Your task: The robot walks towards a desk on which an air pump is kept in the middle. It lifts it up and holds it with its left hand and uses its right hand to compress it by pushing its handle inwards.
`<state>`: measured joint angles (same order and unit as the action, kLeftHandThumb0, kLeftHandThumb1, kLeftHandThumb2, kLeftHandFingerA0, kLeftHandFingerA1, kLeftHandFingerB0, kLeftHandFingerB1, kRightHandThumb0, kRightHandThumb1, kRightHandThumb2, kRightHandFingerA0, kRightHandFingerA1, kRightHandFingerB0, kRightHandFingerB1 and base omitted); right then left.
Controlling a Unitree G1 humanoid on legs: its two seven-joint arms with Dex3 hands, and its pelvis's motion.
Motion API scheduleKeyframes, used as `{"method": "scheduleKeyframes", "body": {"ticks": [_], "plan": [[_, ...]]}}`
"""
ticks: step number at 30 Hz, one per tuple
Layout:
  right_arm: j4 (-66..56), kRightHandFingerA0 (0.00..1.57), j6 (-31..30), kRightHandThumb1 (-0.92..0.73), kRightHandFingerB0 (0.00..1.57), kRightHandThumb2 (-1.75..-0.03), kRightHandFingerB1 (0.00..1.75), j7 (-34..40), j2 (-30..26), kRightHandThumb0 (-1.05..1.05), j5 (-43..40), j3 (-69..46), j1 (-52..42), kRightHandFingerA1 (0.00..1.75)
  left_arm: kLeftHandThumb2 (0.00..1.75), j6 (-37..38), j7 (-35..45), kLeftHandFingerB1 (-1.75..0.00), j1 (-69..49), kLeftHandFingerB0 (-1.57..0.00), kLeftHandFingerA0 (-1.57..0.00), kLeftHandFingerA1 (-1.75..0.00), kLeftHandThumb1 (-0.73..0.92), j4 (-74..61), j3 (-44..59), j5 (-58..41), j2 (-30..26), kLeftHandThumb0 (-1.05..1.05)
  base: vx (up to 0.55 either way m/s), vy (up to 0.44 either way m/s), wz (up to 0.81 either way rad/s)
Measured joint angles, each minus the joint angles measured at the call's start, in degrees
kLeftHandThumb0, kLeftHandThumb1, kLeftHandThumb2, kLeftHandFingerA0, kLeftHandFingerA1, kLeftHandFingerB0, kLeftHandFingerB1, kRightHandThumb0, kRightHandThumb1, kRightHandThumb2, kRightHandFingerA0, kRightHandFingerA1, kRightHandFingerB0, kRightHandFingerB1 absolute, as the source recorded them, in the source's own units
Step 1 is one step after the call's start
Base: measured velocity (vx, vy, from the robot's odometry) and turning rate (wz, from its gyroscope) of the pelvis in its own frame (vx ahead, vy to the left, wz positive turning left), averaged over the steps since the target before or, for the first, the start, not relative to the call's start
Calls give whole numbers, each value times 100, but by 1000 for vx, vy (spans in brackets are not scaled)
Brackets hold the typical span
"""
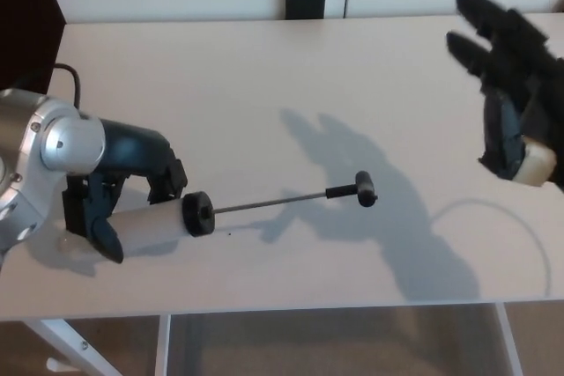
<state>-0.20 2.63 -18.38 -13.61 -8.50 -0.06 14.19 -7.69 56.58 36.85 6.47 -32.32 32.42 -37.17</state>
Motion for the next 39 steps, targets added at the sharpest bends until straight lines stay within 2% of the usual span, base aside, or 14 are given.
{"method": "scheduleKeyframes", "body": {"ticks": [6,7,12,15,20,22,26,28,29,30,31,37,38,39], "plan": [[581,6,110,-84,6,-116,21,15,199,-82,137,165,42,27,70,-4,-118,-138,2,-65,-84,-128,81,-88,201,10,90,-17,0,0,0],[695,5,145,-84,5,-117,20,22,265,-82,145,173,45,25,73,-5,-146,-139,2,-70,-89,-139,79,-111,255,8,115,-17,0,0,0],[923,6,210,-87,6,-117,16,31,561,-86,118,162,-2,22,72,-32,-244,-139,8,-70,-87,-142,78,-134,457,1,206,-16,0,0,0],[912,5,212,-86,4,-117,15,26,664,-86,106,147,-61,21,71,-48,-247,-132,37,-70,-86,-127,80,-140,501,5,247,-15,0,0,0],[790,7,239,-82,6,-115,19,1,737,-85,82,133,-123,26,65,-94,-247,-127,46,-68,-84,-115,79,-158,532,14,294,-17,0,0,0],[702,8,251,-82,7,-115,20,-16,764,-86,51,125,-137,27,65,-95,-247,-135,46,-64,-84,-118,78,-166,532,20,297,-14,0,0,0],[310,8,244,-83,8,-116,18,-42,883,-88,-91,86,-225,26,64,-100,-249,-129,46,-62,-85,-114,77,-186,529,52,301,-17,0,0,0],[100,7,215,-83,7,-116,19,-51,908,-86,-148,79,-260,26,64,-98,-255,-127,46,-62,-84,-118,77,-186,529,58,301,-17,0,0,0],[29,7,202,-83,7,-117,19,-53,913,-87,-166,76,-278,25,63,-98,-260,-120,44,-62,-88,-102,76,-186,529,60,301,-15,0,0,0],[-49,7,188,-83,7,-117,19,-56,918,-87,-194,75,-298,25,63,-98,-266,-120,42,-62,-88,-102,76,-186,529,62,301,-15,0,0,0],[-143,8,166,-83,7,-116,19,-61,921,-88,-224,73,-323,26,64,-95,-277,-131,39,-56,-86,-131,76,-186,528,64,300,-15,0,0,0],[-567,7,45,-83,7,-117,17,-72,920,-89,-335,65,-376,22,64,-83,-289,-131,29,-58,-83,-137,77,-178,475,106,291,-13,0,0,0],[-681,8,-3,-82,7,-116,18,-71,916,-89,-353,59,-398,26,71,-80,-291,-131,25,-60,-90,-128,76,-169,461,119,291,-14,0,0,0],[-743,8,-32,-82,7,-116,18,-71,913,-89,-367,56,-406,26,71,-77,-291,-131,22,-60,-90,-128,76,-163,456,123,290,-14,0,0,0]]}}
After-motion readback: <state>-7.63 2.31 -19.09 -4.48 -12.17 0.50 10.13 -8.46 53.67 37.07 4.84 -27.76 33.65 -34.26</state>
